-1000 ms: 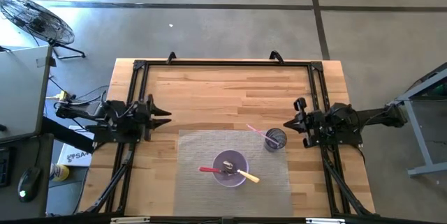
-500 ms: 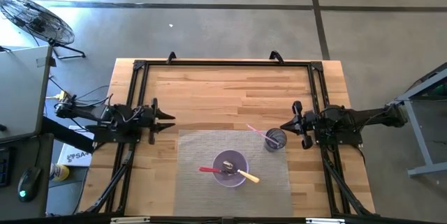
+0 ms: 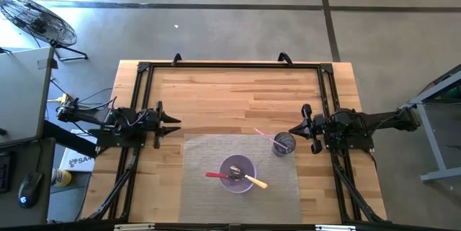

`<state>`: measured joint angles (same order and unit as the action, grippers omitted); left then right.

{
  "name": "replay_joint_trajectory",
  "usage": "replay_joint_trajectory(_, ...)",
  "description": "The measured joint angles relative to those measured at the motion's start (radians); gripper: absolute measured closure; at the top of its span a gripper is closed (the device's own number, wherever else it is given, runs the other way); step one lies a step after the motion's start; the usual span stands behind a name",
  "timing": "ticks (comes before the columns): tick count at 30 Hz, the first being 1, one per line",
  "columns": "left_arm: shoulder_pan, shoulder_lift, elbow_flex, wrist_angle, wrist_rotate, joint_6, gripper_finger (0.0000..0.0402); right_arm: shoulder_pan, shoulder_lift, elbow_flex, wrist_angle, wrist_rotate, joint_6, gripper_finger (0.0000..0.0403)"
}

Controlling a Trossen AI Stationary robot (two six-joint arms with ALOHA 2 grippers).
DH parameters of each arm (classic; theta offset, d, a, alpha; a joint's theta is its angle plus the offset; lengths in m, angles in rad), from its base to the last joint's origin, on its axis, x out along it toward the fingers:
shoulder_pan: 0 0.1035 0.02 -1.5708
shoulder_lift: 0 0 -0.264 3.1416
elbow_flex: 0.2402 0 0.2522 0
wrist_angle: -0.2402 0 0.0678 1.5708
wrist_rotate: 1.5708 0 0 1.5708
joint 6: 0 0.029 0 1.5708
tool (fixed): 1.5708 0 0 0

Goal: Pick & Place Utensil
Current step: Return to Home Position

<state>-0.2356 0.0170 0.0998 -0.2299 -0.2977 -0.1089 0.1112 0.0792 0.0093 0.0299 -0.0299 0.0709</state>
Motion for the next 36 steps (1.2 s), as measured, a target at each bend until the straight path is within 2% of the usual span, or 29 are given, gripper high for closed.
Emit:
replay_joint_trajectory(32,0.000,0.000,-0.002,-0.003,-0.001,-0.002,0.0287,0.000,0.000,0.000,-0.003,0.000,0.000,0.0395)
replay_joint_trajectory(36,0.000,0.000,-0.002,-0.007,0.044,-0.117,0.0287,0.000,0.000,0.000,-0.003,0.000,0.000,0.0399)
